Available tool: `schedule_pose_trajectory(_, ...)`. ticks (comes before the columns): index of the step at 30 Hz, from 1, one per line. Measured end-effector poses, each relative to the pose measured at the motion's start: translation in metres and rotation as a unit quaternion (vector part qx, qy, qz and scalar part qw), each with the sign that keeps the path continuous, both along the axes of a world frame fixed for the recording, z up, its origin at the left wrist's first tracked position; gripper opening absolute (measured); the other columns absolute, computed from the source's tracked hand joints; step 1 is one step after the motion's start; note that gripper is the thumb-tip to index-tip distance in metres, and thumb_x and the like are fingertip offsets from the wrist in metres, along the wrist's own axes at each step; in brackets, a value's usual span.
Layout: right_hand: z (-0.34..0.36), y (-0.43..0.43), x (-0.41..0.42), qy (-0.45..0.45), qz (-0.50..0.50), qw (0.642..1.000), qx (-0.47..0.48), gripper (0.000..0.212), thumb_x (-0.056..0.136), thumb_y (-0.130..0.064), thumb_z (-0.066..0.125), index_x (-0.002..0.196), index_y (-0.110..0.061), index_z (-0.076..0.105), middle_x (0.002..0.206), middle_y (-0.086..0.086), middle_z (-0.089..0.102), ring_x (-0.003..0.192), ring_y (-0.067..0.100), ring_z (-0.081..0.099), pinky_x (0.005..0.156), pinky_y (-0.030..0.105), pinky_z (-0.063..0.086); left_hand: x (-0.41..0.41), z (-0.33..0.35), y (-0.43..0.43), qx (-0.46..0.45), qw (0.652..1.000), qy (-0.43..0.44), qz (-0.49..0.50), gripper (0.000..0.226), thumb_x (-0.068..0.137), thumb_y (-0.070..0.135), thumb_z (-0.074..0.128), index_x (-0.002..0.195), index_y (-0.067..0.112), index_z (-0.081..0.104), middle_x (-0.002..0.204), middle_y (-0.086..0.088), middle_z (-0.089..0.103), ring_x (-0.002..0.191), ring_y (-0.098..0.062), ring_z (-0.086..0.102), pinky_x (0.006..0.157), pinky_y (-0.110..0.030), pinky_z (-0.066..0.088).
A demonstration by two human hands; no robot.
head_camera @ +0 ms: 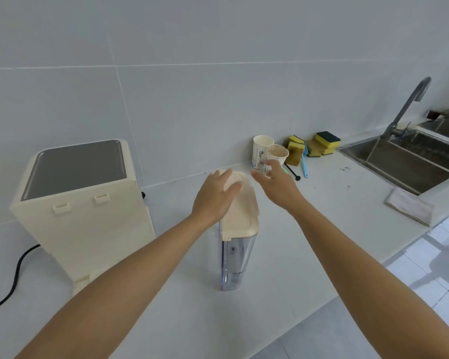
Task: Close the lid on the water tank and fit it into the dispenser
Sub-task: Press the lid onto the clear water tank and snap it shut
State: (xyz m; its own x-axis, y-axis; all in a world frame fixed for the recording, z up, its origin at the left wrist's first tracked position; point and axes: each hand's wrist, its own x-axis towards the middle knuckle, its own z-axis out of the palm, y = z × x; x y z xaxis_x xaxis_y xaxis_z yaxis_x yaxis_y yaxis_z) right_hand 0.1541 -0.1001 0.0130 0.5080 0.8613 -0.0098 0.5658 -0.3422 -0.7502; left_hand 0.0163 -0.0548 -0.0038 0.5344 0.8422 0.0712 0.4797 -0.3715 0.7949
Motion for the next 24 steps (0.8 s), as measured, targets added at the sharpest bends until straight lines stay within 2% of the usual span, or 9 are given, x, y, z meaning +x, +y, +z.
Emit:
schedule_pose_trajectory(3,0.006,0.022,-0.004,-0.053,0.079,0.995,-0.024,0.056,0.09,-0.038,0.044,0.14,-0.016,0.031,0.143,0.014,0.041,0.131,0.028,0.038,0.105,0.037,0.032,-0.002,-0.002,-0.028,0.152,0.981,0.101,-0.063,0.048,0.094,0.034,0.043,0.139,0.02,0.038,0.153,-0.002,0.029,0.144,-0.017,0.017,0.113,-0.033,0.021)
schedule_pose_trajectory(5,0.006,0.037,-0.009,-0.098,0.14,0.983,-0.06,0.054,0.091,-0.037,0.043,0.141,-0.019,0.032,0.146,0.013,0.038,0.133,0.027,0.036,0.107,0.036,0.029,-0.004,-0.006,-0.045,0.249,0.954,0.128,-0.106,0.046,0.091,0.035,0.045,0.132,0.014,0.049,0.143,-0.006,0.046,0.136,-0.021,0.035,0.108,-0.033,0.033)
schedule_pose_trajectory(7,0.003,0.048,-0.017,-0.13,0.192,0.968,-0.098,0.052,0.092,-0.037,0.041,0.141,-0.02,0.032,0.147,0.012,0.036,0.134,0.026,0.036,0.107,0.034,0.027,-0.002,-0.015,-0.052,0.328,0.924,0.151,-0.13,0.048,0.082,0.039,0.042,0.114,0.012,0.064,0.119,-0.008,0.068,0.115,-0.023,0.06,0.089,-0.033,0.052)
schedule_pose_trajectory(8,0.001,0.053,-0.02,-0.139,0.21,0.961,-0.113,0.052,0.092,-0.036,0.041,0.141,-0.02,0.032,0.148,0.011,0.036,0.134,0.026,0.036,0.107,0.034,0.027,0.0,-0.022,-0.05,0.346,0.913,0.169,-0.136,0.05,0.079,0.042,0.039,0.108,0.013,0.067,0.11,-0.006,0.072,0.106,-0.023,0.065,0.081,-0.032,0.056)
schedule_pose_trajectory(11,-0.005,0.063,-0.028,-0.171,0.238,0.945,-0.145,0.05,0.093,-0.036,0.04,0.14,-0.021,0.033,0.148,0.009,0.036,0.135,0.025,0.035,0.107,0.035,0.027,0.004,-0.036,-0.042,0.374,0.89,0.216,-0.148,0.052,0.077,0.045,0.035,0.105,0.015,0.068,0.106,-0.002,0.072,0.101,-0.021,0.066,0.076,-0.027,0.056)
schedule_pose_trajectory(14,-0.01,0.07,-0.028,-0.188,0.243,0.937,-0.168,0.047,0.093,-0.036,0.04,0.137,-0.021,0.04,0.148,0.006,0.037,0.136,0.022,0.033,0.11,0.035,0.025,0.004,-0.036,-0.04,0.38,0.884,0.228,-0.146,0.05,0.074,0.044,0.036,0.093,0.015,0.072,0.095,0.001,0.075,0.093,-0.019,0.07,0.069,-0.022,0.057)
schedule_pose_trajectory(18,-0.012,0.074,-0.025,-0.195,0.237,0.937,-0.167,0.037,0.09,-0.037,0.041,0.118,-0.018,0.056,0.13,0.005,0.052,0.123,0.024,0.047,0.104,0.039,0.036,0.005,-0.039,-0.04,0.386,0.889,0.203,-0.14,0.044,0.071,0.039,0.038,0.078,0.016,0.074,0.086,0.004,0.077,0.083,-0.016,0.072,0.062,-0.021,0.058)
schedule_pose_trajectory(21,-0.015,0.073,-0.023,-0.213,0.237,0.935,-0.158,0.036,0.09,-0.038,0.038,0.113,-0.019,0.058,0.124,0.004,0.054,0.117,0.024,0.049,0.098,0.04,0.039,0.004,-0.04,-0.038,0.394,0.891,0.184,-0.134,0.041,0.07,0.037,0.04,0.077,0.017,0.074,0.086,0.006,0.076,0.085,-0.013,0.072,0.06,-0.019,0.057)
schedule_pose_trajectory(24,-0.018,0.067,-0.022,-0.232,0.218,0.936,-0.148,0.039,0.091,-0.04,0.035,0.116,-0.02,0.056,0.125,0.003,0.053,0.117,0.024,0.048,0.088,0.034,0.037,-0.006,-0.042,-0.035,0.414,0.886,0.151,-0.142,0.038,0.074,0.035,0.043,0.083,0.015,0.074,0.09,0.004,0.077,0.089,-0.014,0.071,0.065,-0.02,0.056)
